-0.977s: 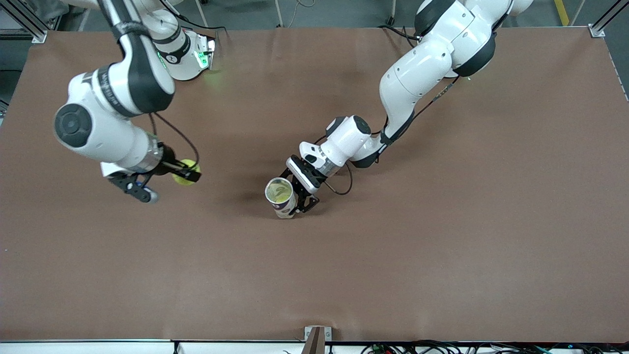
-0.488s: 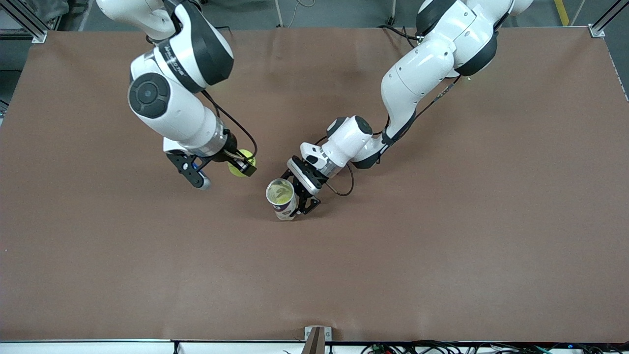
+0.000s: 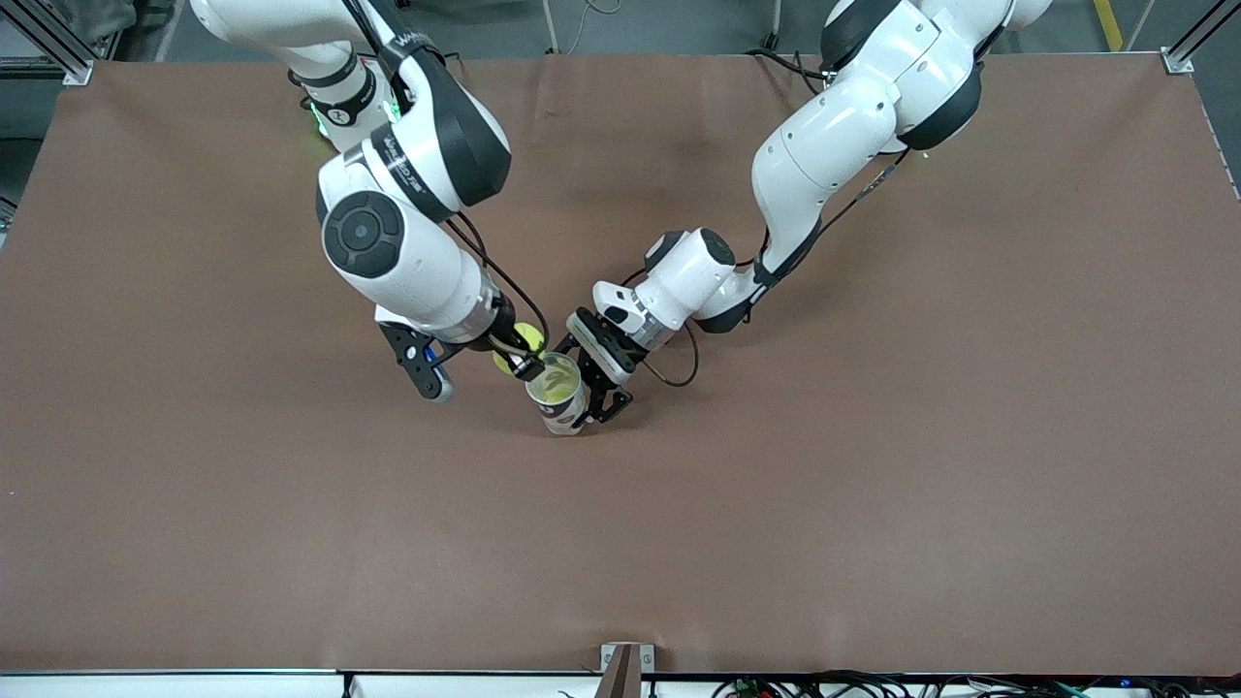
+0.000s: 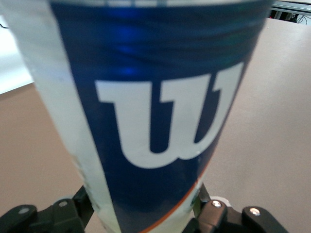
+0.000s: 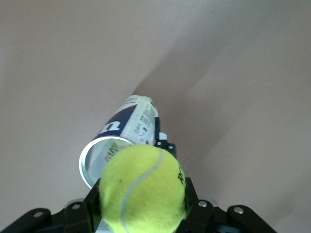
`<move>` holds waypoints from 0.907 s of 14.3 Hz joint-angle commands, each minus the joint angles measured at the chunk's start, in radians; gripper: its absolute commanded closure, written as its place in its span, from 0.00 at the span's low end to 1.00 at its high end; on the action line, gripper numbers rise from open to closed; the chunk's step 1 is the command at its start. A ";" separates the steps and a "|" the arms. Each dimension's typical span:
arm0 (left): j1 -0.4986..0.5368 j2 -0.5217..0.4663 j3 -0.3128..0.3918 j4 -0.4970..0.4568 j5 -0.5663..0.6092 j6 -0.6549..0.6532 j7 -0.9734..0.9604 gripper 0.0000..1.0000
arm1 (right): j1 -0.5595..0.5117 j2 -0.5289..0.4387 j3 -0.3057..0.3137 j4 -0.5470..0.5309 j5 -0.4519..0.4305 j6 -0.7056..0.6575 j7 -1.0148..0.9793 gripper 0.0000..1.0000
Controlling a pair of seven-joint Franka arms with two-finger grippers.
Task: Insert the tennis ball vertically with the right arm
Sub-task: 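Lower the ball into the tube and open the right gripper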
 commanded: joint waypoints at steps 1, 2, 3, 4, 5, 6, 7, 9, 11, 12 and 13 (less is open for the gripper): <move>0.005 -0.018 -0.003 -0.018 0.004 0.007 0.005 0.20 | 0.016 0.051 -0.011 0.076 0.019 -0.013 0.043 1.00; 0.005 -0.018 -0.003 -0.018 0.004 0.006 0.005 0.20 | 0.016 0.056 -0.011 0.083 0.019 -0.006 0.051 1.00; 0.003 -0.018 -0.003 -0.018 0.005 0.007 0.005 0.20 | 0.016 0.064 -0.011 0.088 0.021 -0.003 0.055 1.00; 0.003 -0.018 -0.003 -0.018 0.004 0.006 0.005 0.20 | 0.018 0.068 -0.011 0.096 0.021 0.003 0.060 1.00; 0.005 -0.018 -0.003 -0.018 0.004 0.005 0.005 0.20 | 0.019 0.076 -0.011 0.099 0.021 0.006 0.060 1.00; 0.003 -0.018 -0.003 -0.018 0.004 0.005 0.005 0.20 | 0.025 0.084 -0.011 0.100 0.019 0.007 0.068 1.00; 0.005 -0.018 -0.003 -0.018 0.005 0.005 0.005 0.20 | 0.025 0.088 -0.011 0.102 0.019 0.010 0.072 1.00; 0.005 -0.018 -0.003 -0.016 0.004 0.005 0.005 0.20 | 0.027 0.093 -0.011 0.102 0.019 0.021 0.071 0.99; 0.003 -0.018 -0.003 -0.016 0.005 0.006 0.004 0.20 | 0.038 0.104 -0.013 0.102 0.019 0.024 0.074 0.99; 0.003 -0.018 -0.003 -0.018 0.005 0.005 0.004 0.19 | 0.038 0.105 -0.011 0.102 0.019 0.026 0.074 0.98; 0.003 -0.018 -0.003 -0.018 0.004 0.005 0.004 0.19 | 0.038 0.107 -0.013 0.102 0.019 0.026 0.074 0.98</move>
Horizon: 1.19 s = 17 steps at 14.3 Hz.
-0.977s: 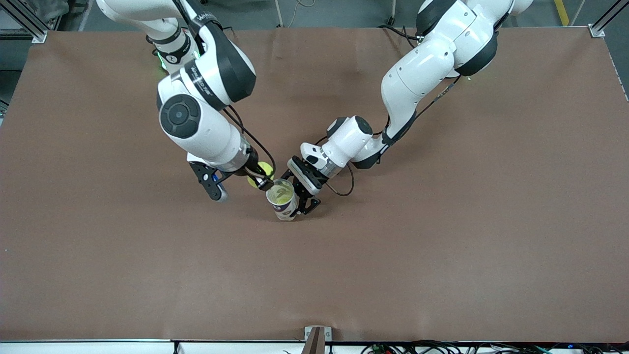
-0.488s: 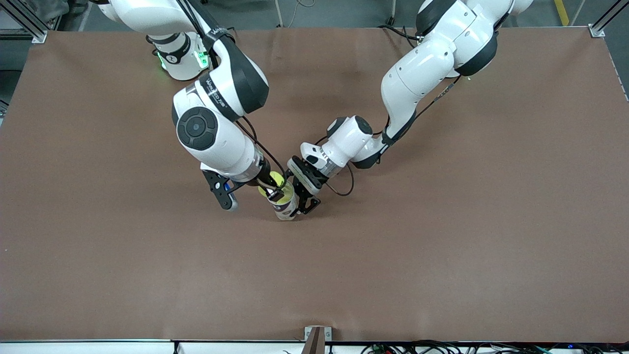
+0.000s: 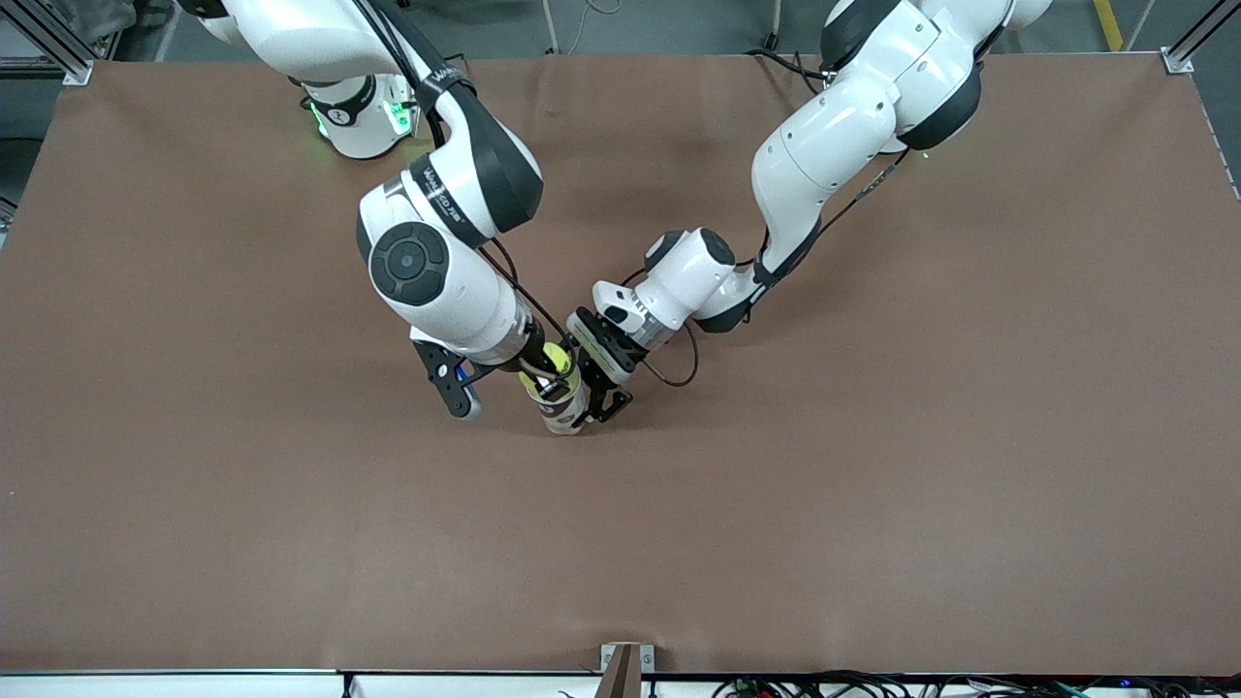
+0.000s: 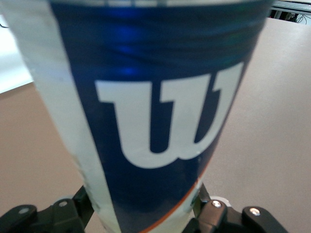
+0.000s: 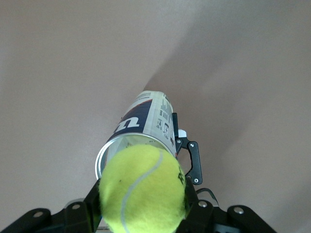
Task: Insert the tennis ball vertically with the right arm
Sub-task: 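Lower the ball into the tube and open the right gripper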
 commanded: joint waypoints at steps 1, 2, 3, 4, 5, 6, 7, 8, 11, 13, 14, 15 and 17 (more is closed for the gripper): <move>0.004 -0.018 -0.003 -0.017 0.004 0.005 0.004 0.19 | 0.015 0.021 -0.011 0.028 0.019 -0.001 0.016 0.98; 0.002 -0.018 -0.003 -0.017 0.004 0.005 0.004 0.17 | 0.015 0.021 -0.011 0.028 0.019 -0.001 0.018 0.97; 0.002 -0.018 -0.003 -0.017 0.004 0.005 0.005 0.16 | 0.015 0.023 -0.011 0.028 0.019 0.002 0.018 0.94; 0.002 -0.018 -0.003 -0.015 0.004 0.005 0.005 0.17 | 0.015 0.023 -0.011 0.028 0.019 0.010 0.018 0.92; 0.002 -0.018 -0.003 -0.017 0.004 0.005 0.007 0.17 | 0.015 0.024 -0.011 0.028 0.019 0.011 0.016 0.89; 0.002 -0.018 -0.003 -0.017 0.004 0.005 0.007 0.17 | 0.015 0.030 -0.011 0.028 0.019 0.011 0.018 0.88; 0.002 -0.018 -0.003 -0.017 0.004 0.005 0.007 0.17 | 0.015 0.035 -0.013 0.028 0.019 0.013 0.018 0.87; 0.002 -0.018 -0.003 -0.017 0.004 0.005 0.007 0.17 | 0.015 0.035 -0.011 0.028 0.019 0.020 0.019 0.86; 0.002 -0.018 -0.003 -0.017 0.004 0.005 0.007 0.17 | 0.015 0.041 -0.011 0.028 0.019 0.024 0.019 0.79; 0.002 -0.018 -0.003 -0.015 0.004 0.005 0.007 0.17 | 0.016 0.041 -0.013 0.028 0.019 0.024 0.019 0.52; 0.002 -0.018 -0.003 -0.015 0.004 0.005 0.007 0.17 | 0.018 0.041 -0.011 0.028 0.019 0.027 0.021 0.32; 0.004 -0.018 -0.003 -0.015 0.004 0.005 0.007 0.17 | 0.026 0.041 -0.013 0.028 0.017 0.033 0.022 0.23; 0.004 -0.018 -0.003 -0.017 0.004 0.005 0.007 0.17 | 0.030 0.043 -0.013 0.028 0.016 0.049 0.010 0.00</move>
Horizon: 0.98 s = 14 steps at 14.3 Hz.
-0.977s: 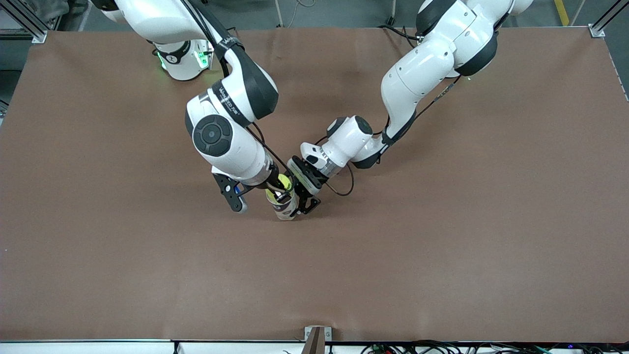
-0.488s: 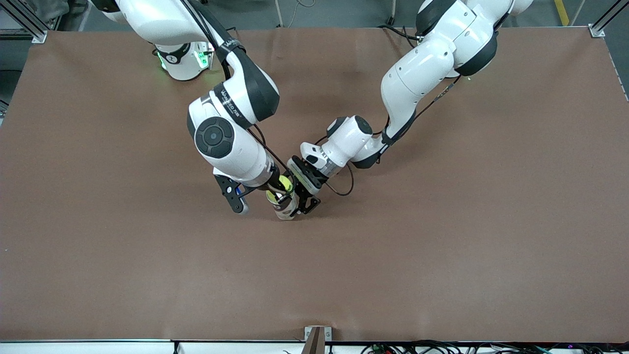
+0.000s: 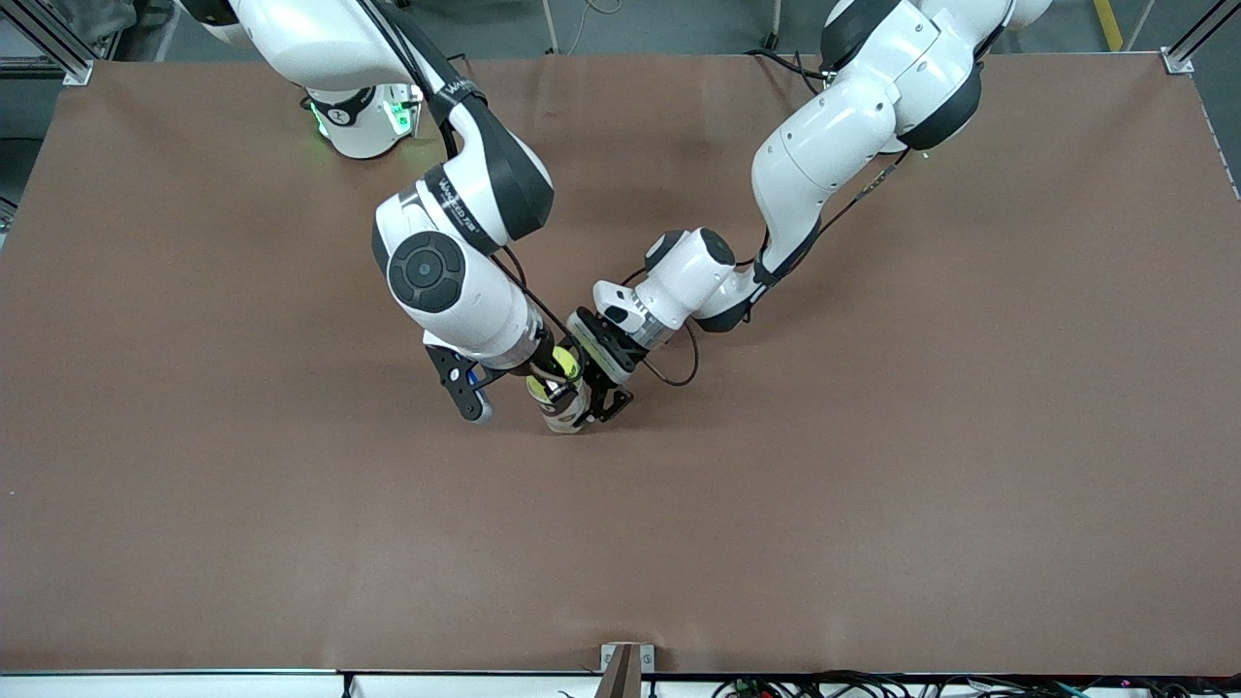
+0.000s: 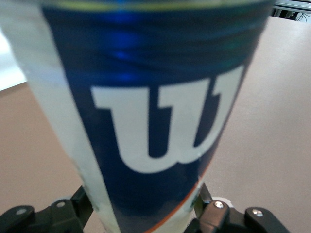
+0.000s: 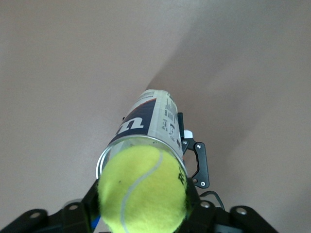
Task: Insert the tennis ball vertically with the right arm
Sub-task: 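Lower the ball into the tube and open the right gripper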
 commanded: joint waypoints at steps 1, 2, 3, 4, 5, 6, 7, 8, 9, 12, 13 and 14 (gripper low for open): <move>0.004 -0.018 -0.004 -0.012 0.004 0.006 0.007 0.17 | 0.026 0.020 -0.013 0.026 0.014 0.027 -0.001 0.00; 0.004 -0.018 -0.004 -0.011 0.004 0.006 0.007 0.17 | 0.026 0.020 -0.013 0.026 0.013 0.028 -0.001 0.00; 0.004 -0.018 -0.002 -0.012 0.004 0.006 0.007 0.17 | 0.026 0.020 -0.013 0.026 0.013 0.028 -0.001 0.00; 0.004 -0.018 -0.004 -0.011 0.004 0.007 0.007 0.17 | 0.026 0.020 -0.013 0.026 0.013 0.028 -0.001 0.00; 0.004 -0.018 -0.004 -0.012 0.004 0.006 0.007 0.17 | 0.026 0.020 -0.013 0.026 0.013 0.028 -0.006 0.00; 0.004 -0.018 -0.002 -0.012 0.004 0.006 0.007 0.17 | 0.025 0.020 -0.014 0.026 0.013 0.028 -0.006 0.00; 0.004 -0.018 -0.002 -0.012 0.004 0.006 0.007 0.17 | 0.020 0.019 -0.014 0.026 0.013 0.027 -0.008 0.00; 0.004 -0.017 -0.004 -0.012 0.004 0.006 0.007 0.16 | 0.012 0.018 -0.014 0.028 0.013 0.022 -0.012 0.00; 0.004 -0.017 -0.004 -0.012 0.004 0.006 0.007 0.13 | 0.002 0.012 -0.016 0.028 0.014 0.013 -0.046 0.00; 0.002 -0.015 -0.004 -0.012 0.004 0.006 0.007 0.00 | -0.064 -0.020 -0.019 0.025 0.011 -0.053 -0.255 0.00; 0.004 -0.015 -0.004 -0.012 0.004 0.006 0.005 0.00 | -0.089 -0.043 -0.020 0.014 0.008 -0.103 -0.359 0.00; 0.002 -0.015 -0.004 -0.012 0.004 0.006 0.003 0.00 | -0.116 -0.050 -0.023 0.012 0.005 -0.175 -0.453 0.00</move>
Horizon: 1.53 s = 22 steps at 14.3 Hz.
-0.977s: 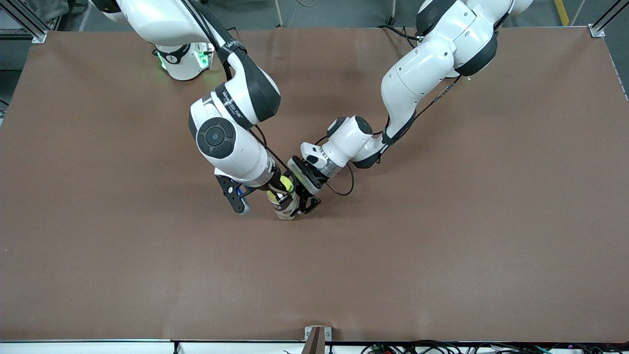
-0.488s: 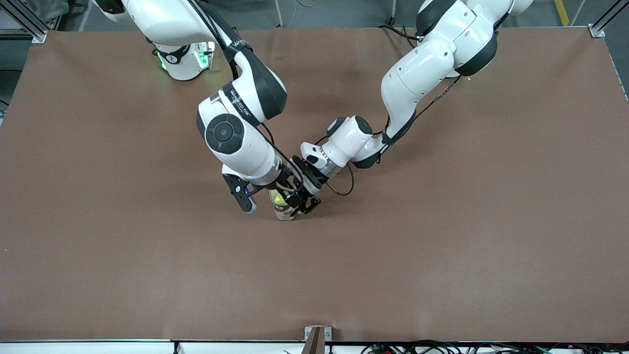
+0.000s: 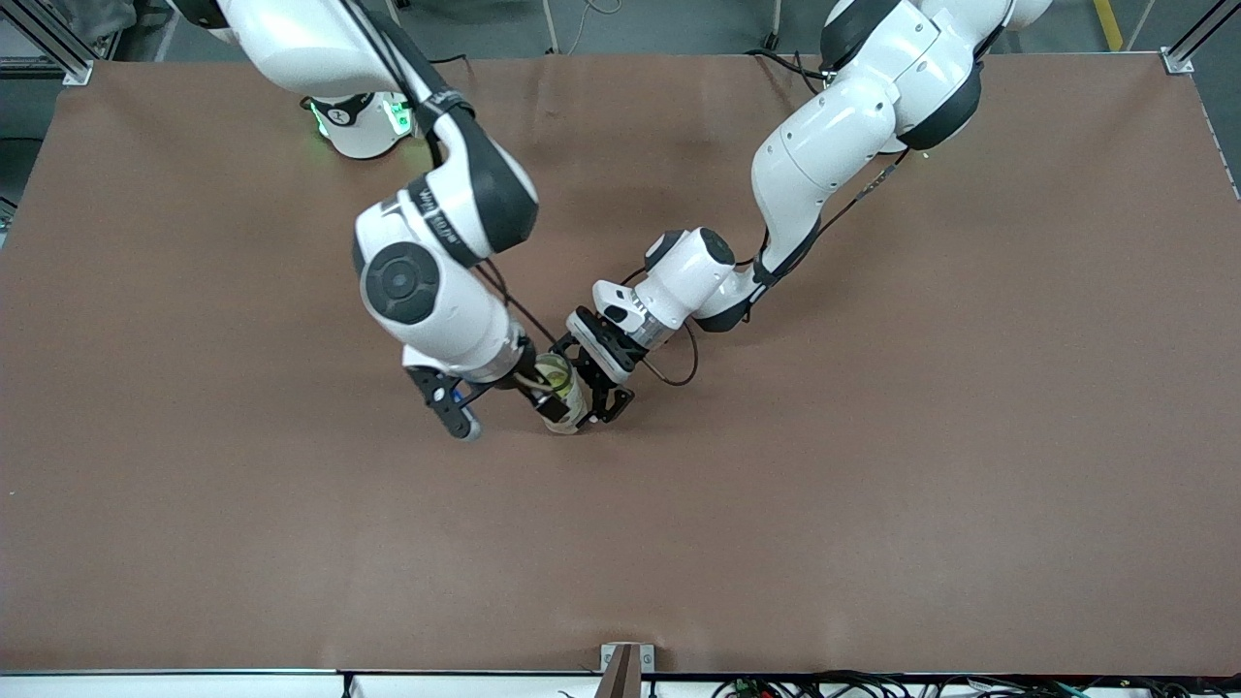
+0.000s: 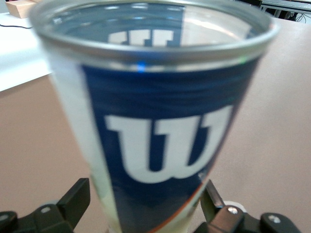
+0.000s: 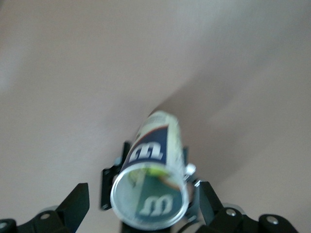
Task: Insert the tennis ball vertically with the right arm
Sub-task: 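Withdraw the right gripper while the left gripper releases the tube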
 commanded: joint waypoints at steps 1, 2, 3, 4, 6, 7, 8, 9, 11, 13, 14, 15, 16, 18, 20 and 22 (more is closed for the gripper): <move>0.002 -0.017 -0.003 -0.013 0.004 0.005 0.002 0.00 | -0.094 -0.059 0.007 -0.021 0.001 -0.144 -0.256 0.00; 0.002 -0.018 -0.003 -0.014 0.002 0.005 0.000 0.00 | -0.126 -0.074 0.007 -0.032 -0.010 -0.174 -0.339 0.00; 0.002 -0.020 -0.003 -0.029 0.001 0.005 -0.003 0.00 | -0.155 -0.093 0.007 -0.044 -0.037 -0.203 -0.429 0.00; 0.006 -0.021 -0.003 -0.043 0.002 0.005 -0.014 0.00 | -0.180 -0.105 0.007 -0.046 -0.074 -0.233 -0.511 0.00; 0.010 -0.053 -0.003 -0.091 -0.001 0.005 -0.025 0.00 | -0.227 -0.131 0.007 -0.047 -0.146 -0.298 -0.667 0.00; 0.021 -0.070 -0.004 -0.117 0.000 0.005 -0.032 0.00 | -0.253 -0.149 0.007 -0.062 -0.157 -0.318 -0.736 0.00; 0.024 -0.095 -0.004 -0.149 -0.001 0.005 -0.046 0.00 | -0.287 -0.175 0.007 -0.082 -0.159 -0.324 -0.810 0.00; 0.033 -0.116 -0.004 -0.183 -0.001 0.004 -0.051 0.00 | -0.318 -0.200 0.007 -0.108 -0.174 -0.329 -0.877 0.00; 0.059 -0.153 -0.006 -0.242 -0.001 -0.001 -0.052 0.00 | -0.364 -0.237 0.007 -0.136 -0.223 -0.339 -0.980 0.00; 0.090 -0.199 -0.010 -0.296 -0.001 -0.037 -0.057 0.00 | -0.413 -0.255 0.007 -0.136 -0.261 -0.369 -1.076 0.00; 0.108 -0.217 -0.021 -0.316 -0.004 -0.068 -0.058 0.00 | -0.433 -0.269 0.007 -0.136 -0.273 -0.381 -1.108 0.00; 0.125 -0.231 -0.026 -0.332 -0.004 -0.096 -0.058 0.00 | -0.442 -0.280 0.007 -0.135 -0.296 -0.401 -1.137 0.00; 0.140 -0.257 -0.029 -0.353 -0.004 -0.131 -0.058 0.00 | -0.445 -0.298 0.007 -0.133 -0.332 -0.418 -1.159 0.00; 0.173 -0.322 -0.026 -0.390 -0.007 -0.235 -0.061 0.00 | -0.470 -0.323 0.008 -0.127 -0.343 -0.453 -1.162 0.00; 0.212 -0.394 -0.026 -0.399 -0.007 -0.374 -0.064 0.00 | -0.496 -0.346 0.008 -0.119 -0.335 -0.476 -1.162 0.00; 0.268 -0.473 -0.026 -0.385 -0.009 -0.581 -0.064 0.00 | -0.517 -0.358 0.007 -0.116 -0.329 -0.476 -1.203 0.00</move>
